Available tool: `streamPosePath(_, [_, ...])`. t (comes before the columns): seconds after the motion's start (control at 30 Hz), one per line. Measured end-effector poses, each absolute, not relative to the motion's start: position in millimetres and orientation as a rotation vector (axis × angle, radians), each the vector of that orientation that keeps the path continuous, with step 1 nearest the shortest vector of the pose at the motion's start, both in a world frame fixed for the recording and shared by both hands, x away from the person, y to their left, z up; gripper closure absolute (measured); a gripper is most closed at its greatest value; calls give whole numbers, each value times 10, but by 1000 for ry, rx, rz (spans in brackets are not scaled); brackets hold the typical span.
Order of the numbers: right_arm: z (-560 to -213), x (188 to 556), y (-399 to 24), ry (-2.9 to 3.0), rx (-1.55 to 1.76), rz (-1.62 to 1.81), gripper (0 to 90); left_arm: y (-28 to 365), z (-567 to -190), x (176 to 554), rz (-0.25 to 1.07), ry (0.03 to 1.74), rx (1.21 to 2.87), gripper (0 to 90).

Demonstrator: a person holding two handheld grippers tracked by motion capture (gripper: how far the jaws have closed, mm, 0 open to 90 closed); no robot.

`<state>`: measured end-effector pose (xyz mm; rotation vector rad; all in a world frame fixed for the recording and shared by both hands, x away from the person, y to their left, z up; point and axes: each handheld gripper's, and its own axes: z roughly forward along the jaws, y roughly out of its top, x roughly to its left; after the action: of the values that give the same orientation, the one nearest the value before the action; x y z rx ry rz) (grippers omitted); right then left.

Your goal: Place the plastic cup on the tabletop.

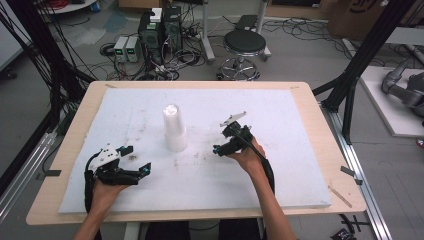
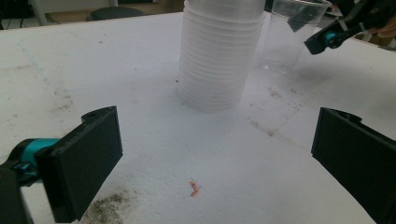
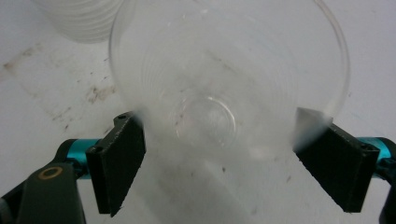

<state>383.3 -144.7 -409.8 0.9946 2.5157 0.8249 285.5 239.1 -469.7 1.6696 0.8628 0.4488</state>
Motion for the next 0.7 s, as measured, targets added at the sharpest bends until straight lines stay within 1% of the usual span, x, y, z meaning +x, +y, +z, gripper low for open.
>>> streamPosePath(0.03, [-4098,3833,-1447,2516,995,825,172,2391,-4697,2855,449,863,1670,18])
streamPosePath(0.1, [-4128,3667,-1613,2470,1000,922,172,2393,-4698,2847,458,861,1665,18])
streamPosePath(0.13, [-4128,3667,-1613,2470,1000,922,172,2393,-4698,2847,458,861,1665,18])
streamPosePath(0.17, [-4167,3544,-1742,2428,1019,988,173,2394,-4697,2843,461,863,1663,18])
streamPosePath(0.23, [-4183,3507,-1783,2413,1015,1009,173,2393,-4699,2842,460,867,1656,18])
streamPosePath(0.27, [-4223,3406,-1888,2373,1021,1068,173,2396,-4698,2842,461,866,1657,18])
streamPosePath(0.33, [-4259,3315,-1985,2347,1013,1115,172,2393,-4698,2841,463,867,1658,18])
streamPosePath(0.47, [-4299,3212,-2129,2328,944,1187,173,2387,-4697,2838,469,863,1664,18])
streamPosePath(0.5, [-4327,3147,-2226,2296,906,1225,173,2388,-4697,2836,475,857,1667,18])
streamPosePath(0.7, [-4435,3052,-2402,2175,939,1309,180,2377,-4697,2803,509,848,1660,18])
